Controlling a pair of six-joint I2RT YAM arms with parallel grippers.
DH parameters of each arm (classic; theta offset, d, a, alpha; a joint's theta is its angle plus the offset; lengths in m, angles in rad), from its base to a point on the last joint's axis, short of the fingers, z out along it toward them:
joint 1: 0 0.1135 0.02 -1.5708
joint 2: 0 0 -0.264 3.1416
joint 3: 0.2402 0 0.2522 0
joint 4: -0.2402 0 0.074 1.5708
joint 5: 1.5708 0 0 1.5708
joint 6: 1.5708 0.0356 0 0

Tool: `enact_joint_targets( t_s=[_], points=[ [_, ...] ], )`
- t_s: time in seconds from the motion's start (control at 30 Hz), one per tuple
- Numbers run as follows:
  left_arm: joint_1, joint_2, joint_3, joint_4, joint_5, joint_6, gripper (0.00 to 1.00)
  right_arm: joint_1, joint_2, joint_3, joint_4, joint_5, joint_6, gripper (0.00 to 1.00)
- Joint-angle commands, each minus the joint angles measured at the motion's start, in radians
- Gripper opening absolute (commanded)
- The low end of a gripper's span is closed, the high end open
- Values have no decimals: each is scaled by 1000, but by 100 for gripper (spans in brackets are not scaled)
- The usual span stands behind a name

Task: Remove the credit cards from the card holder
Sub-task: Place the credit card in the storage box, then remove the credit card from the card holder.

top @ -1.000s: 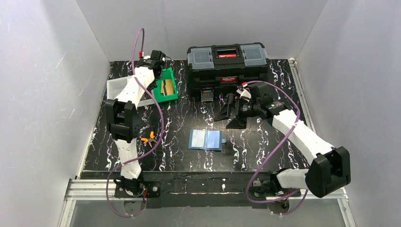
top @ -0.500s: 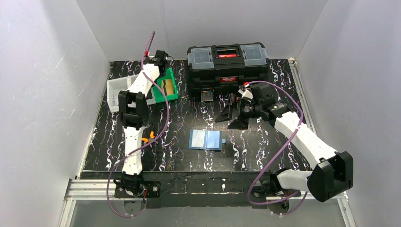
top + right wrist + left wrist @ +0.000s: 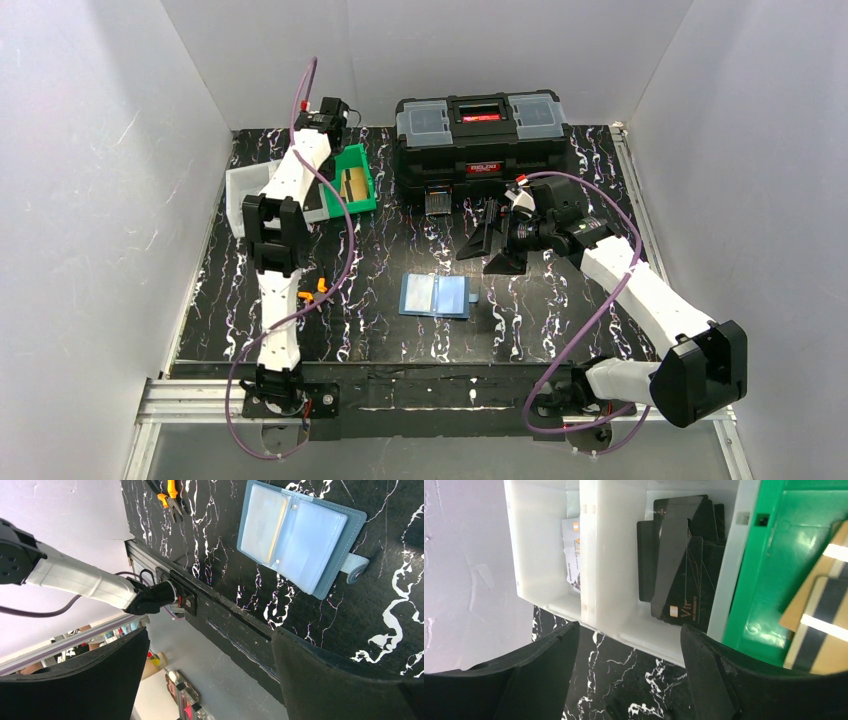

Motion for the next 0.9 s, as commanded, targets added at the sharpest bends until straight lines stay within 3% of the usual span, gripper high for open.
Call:
enact_joint_targets(
  t_s=[0.0,0.2,0.53,0.67,0.87],
  points=[
    [-2,-161,-19,-53,91,-53,74,2,2,2,-19,40,-23,98],
    [-5,-325,-188,-41,348,-139,74,35,6,17,-41,165,-10,98],
    [-35,-708,-712,136,890,-281,74,250,161,126,-64,402,52,98],
    [-40,-831,-861,171,970,-310,74,331,307,211,-101,479,58,98],
    [-40,-937,-949,158,988,-313,74,411,499,340,-165,574,52,95]
  ],
)
